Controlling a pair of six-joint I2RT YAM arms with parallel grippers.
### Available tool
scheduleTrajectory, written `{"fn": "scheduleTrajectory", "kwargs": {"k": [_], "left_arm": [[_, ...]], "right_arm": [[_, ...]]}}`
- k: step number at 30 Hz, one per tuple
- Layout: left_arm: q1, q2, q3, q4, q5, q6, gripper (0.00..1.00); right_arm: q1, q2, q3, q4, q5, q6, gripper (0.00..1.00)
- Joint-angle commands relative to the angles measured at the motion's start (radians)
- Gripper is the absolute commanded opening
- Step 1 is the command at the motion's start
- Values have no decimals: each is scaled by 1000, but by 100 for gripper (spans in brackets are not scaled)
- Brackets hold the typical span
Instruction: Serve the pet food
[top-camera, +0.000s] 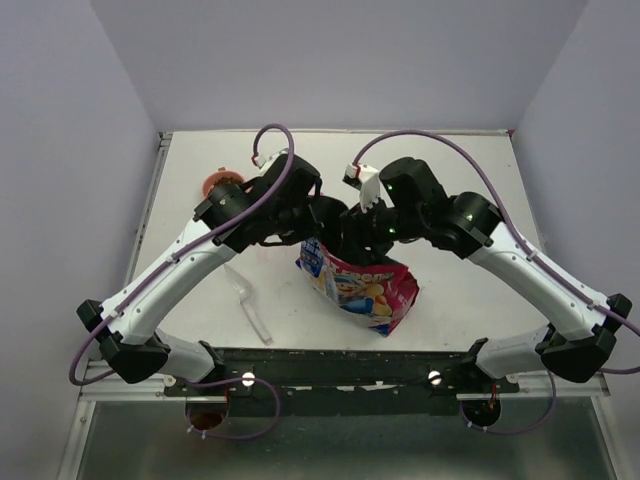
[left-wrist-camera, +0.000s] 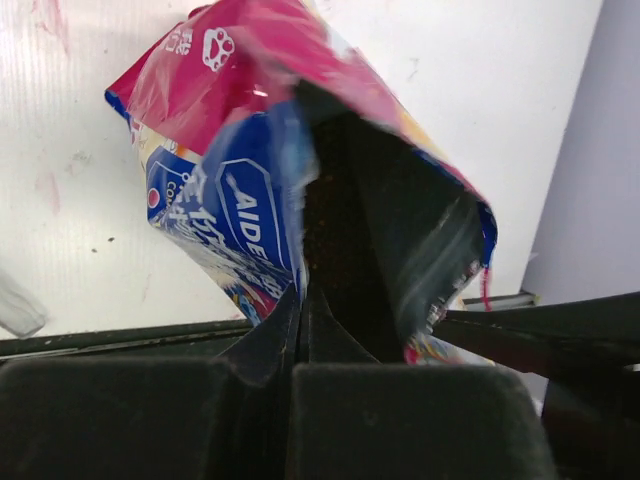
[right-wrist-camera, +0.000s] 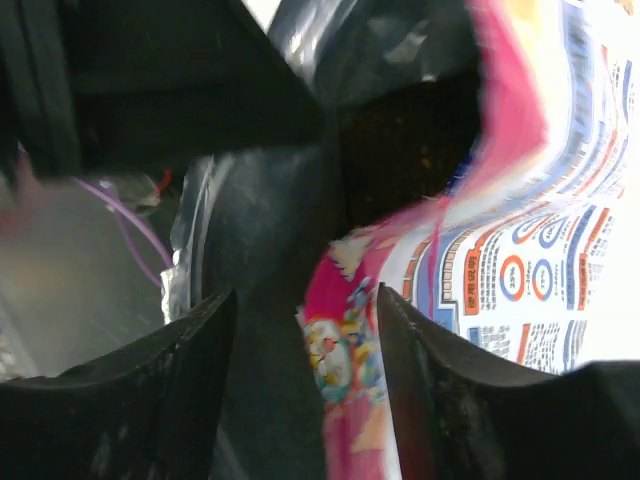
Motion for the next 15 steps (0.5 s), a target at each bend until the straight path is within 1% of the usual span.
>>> {"fn": "scheduleTrajectory", "kwargs": {"k": [1,2,4,6,8,10,13,15], "left_arm": [[26,13,125,85,-119,-44,0],[29,22,147,78,-124,-44,0],[40,41,173,78,-119,-33,0],[45,56,193,83,-106,-24,0],[46,65,201,92,-90,-12,0],[45,75,198,101,-72,-4,0],[46,75,189,104,-60,-3,0],[48,75,189,111,-58,0,0]], "right_arm": [[11,-97,-36,-94,87,-47,71],[11,-115,-42,-96,81,-62,76],[10,-151,-48,-96,72,-79,82],[10,-171,-51,-94,71,-94,83],[11,-179,-44,-96,119,-81,85],[11,-179,-30,-107,153,-73,86],[10,-197,-42,-119,133,-68,86],[10,-227,-94,-113,128,-65,86]]}}
